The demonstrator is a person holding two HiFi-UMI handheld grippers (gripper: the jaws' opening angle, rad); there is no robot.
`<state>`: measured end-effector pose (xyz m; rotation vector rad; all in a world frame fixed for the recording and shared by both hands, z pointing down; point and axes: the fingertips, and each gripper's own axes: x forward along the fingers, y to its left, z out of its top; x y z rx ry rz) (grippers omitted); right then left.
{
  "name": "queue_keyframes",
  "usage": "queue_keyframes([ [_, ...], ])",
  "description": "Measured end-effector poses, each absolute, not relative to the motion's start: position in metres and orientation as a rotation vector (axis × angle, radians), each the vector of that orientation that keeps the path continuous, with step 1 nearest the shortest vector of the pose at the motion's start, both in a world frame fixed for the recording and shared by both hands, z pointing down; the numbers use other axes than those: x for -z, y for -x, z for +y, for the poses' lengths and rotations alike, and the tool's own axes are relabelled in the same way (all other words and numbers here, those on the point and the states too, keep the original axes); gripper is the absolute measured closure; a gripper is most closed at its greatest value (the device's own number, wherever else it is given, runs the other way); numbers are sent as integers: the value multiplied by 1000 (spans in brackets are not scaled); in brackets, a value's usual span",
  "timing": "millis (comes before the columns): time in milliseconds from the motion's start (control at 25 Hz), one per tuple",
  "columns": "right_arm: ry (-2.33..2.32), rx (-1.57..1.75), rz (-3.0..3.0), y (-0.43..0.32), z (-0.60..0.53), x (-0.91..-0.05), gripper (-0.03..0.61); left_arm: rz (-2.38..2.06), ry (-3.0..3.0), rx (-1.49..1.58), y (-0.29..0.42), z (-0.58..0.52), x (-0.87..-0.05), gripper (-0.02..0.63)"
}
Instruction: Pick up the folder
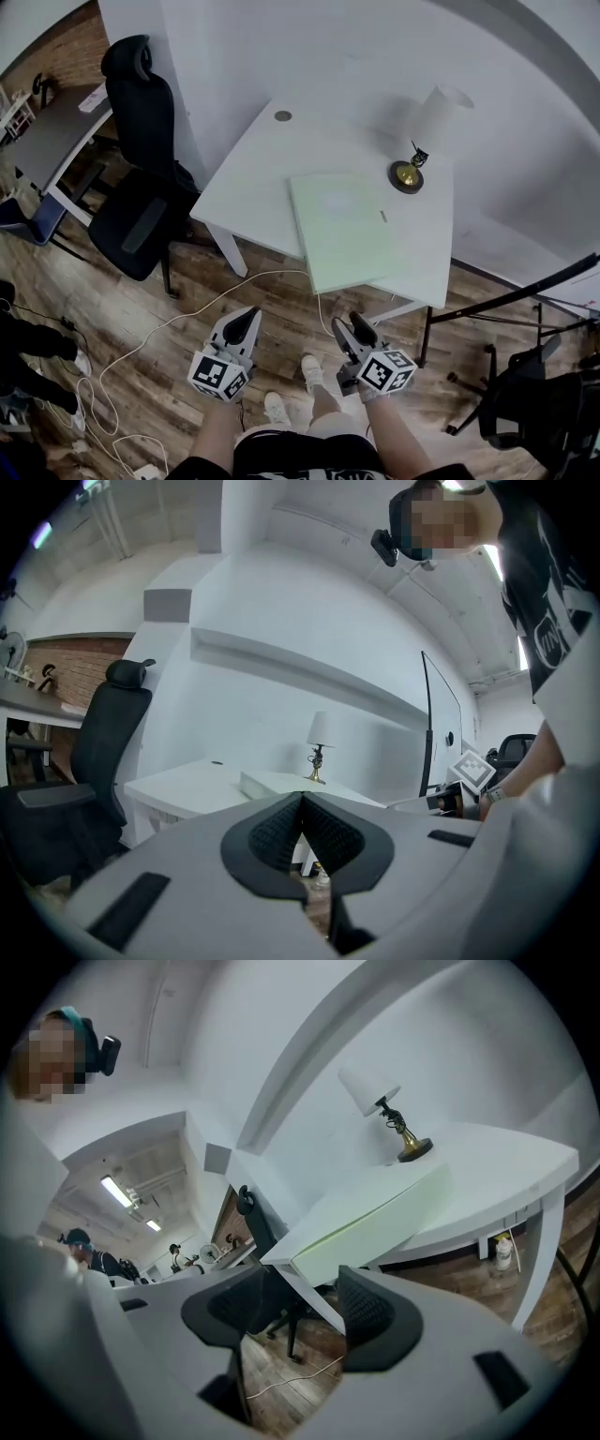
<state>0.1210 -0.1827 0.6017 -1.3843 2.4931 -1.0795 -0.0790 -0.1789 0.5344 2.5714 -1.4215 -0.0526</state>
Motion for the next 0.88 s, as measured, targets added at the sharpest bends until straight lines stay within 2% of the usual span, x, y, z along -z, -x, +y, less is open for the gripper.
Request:
queue_keyframes([
  [560, 1196, 1417, 2147, -112, -238, -630, 262, -1479, -2494, 3, 74, -216, -560, 600],
  [880, 949, 1415, 2070, -89, -270, -613, 218, -1488, -2460, -24, 77, -224, -579, 600],
])
